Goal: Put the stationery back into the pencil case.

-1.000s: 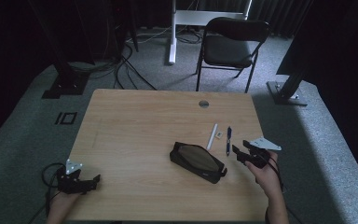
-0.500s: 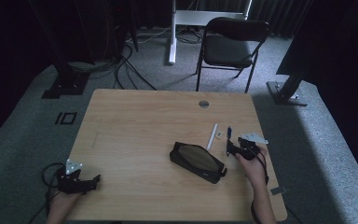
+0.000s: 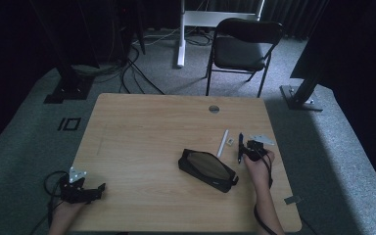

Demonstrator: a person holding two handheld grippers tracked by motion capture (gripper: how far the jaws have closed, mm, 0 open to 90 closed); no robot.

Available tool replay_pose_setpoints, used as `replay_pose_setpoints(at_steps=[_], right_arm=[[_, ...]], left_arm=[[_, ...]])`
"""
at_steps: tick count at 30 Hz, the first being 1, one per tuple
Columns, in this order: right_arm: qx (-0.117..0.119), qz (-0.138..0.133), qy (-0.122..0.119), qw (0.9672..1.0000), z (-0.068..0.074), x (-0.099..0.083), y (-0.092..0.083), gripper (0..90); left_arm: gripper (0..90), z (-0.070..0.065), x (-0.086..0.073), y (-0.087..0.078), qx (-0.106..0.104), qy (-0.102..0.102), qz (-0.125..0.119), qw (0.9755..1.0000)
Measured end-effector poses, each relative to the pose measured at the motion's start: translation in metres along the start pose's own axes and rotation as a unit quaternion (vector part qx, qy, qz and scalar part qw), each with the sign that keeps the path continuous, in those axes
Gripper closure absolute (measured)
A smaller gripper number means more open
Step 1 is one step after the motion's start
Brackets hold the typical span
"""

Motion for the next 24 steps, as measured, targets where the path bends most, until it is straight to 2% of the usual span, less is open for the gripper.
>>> replay_pose_setpoints(at_steps=[8, 11, 17, 24], right_arm=[[0.004, 0.015, 0.02, 0.9997, 0.002, -0.002, 0.008, 62.5], [-0.001, 0.022, 0.012, 0.9997, 0.002, -0.002, 0.011, 62.8], [-0.003, 0.034, 0.014, 0.9993, 0.004, -0.003, 0.015, 63.2], [-0.016, 0.046, 0.016, 0.9987, 0.006, -0.005, 0.014, 71.1]], left_arm=[[0.3, 0.0, 0.0, 0.0, 0.0, 0.0, 0.0, 1.0], [0.3, 0.0, 0.0, 0.0, 0.0, 0.0, 0.0, 1.0], [0.3, 0.0, 0.0, 0.0, 0.0, 0.0, 0.0, 1.0], [0.3, 0.0, 0.0, 0.0, 0.0, 0.0, 0.0, 1.0]])
Point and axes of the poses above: each handheld gripper's, and its own axes: y roughly forward along the jaws, x roughly out of its top, z roughly to its left, the point moved 4 cm from there along y, roughly forward along the jaws, and after that the axes turned 10 degrees about -x, right-handed, at the moved point
